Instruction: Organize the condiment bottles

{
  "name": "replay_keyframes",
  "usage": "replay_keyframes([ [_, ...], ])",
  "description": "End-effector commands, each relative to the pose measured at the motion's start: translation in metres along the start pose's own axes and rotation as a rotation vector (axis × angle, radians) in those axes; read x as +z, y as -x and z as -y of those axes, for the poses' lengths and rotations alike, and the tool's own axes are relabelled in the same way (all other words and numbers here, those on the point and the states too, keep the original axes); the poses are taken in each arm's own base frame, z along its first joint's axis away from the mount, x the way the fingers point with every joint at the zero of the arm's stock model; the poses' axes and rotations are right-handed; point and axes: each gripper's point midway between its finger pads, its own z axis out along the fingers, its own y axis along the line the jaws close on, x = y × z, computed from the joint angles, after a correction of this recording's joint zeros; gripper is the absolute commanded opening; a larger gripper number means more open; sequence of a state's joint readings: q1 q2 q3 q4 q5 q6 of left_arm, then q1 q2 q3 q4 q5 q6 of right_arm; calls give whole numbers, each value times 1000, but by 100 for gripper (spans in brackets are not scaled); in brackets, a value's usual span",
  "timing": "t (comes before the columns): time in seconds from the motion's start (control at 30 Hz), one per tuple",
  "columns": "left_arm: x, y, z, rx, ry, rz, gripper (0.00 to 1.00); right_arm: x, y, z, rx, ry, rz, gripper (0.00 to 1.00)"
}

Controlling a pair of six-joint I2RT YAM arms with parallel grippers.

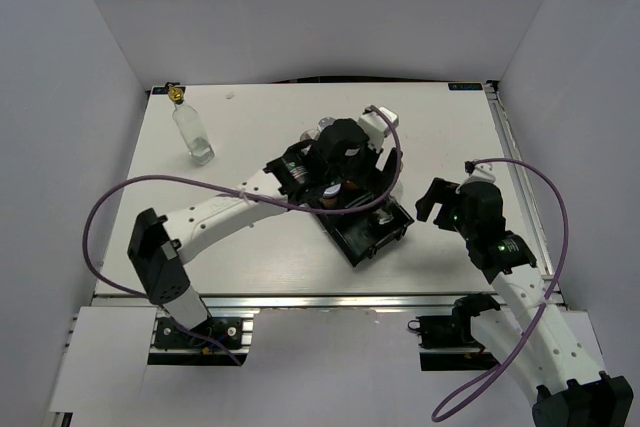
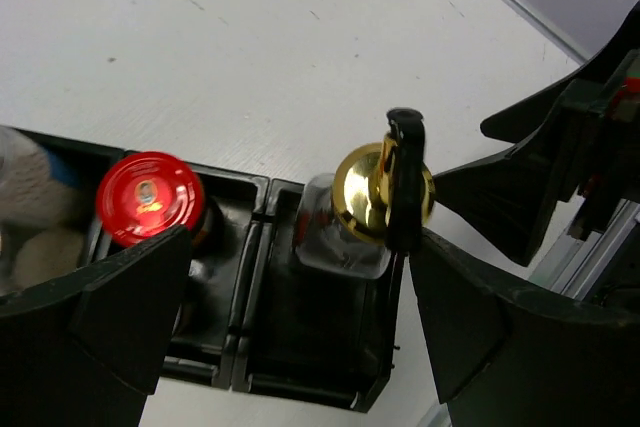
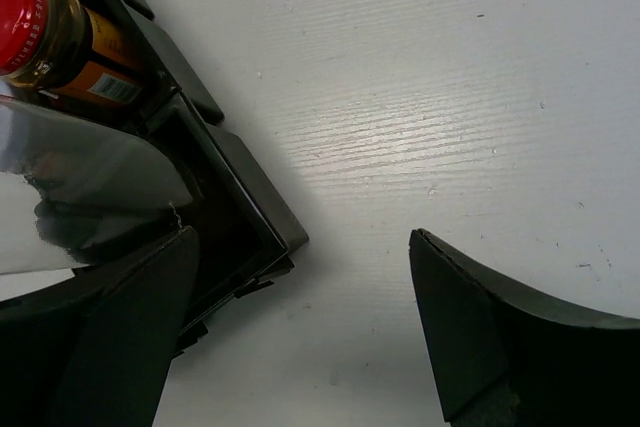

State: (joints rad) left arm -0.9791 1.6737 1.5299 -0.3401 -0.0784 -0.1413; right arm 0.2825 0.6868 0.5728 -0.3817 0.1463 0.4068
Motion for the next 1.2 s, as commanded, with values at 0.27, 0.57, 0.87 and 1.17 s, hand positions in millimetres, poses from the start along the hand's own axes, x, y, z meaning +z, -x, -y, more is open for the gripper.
replay_keyframes([
  [0.27, -132, 50, -41, -139, 208, 222, 98, 3, 3, -16, -29, 97, 8, 89],
  [0.57, -219, 23, -206, -339, 940, 299, 98, 4, 4, -9, -21, 51, 16, 90],
  [0.87, -250, 5, -335, -360, 1231, 303, 98, 0, 6, -12, -27, 72, 24, 89],
  [1.17, -244, -31, -424, -387, 1397, 179, 98, 1, 5, -12, -35, 75, 23, 89],
])
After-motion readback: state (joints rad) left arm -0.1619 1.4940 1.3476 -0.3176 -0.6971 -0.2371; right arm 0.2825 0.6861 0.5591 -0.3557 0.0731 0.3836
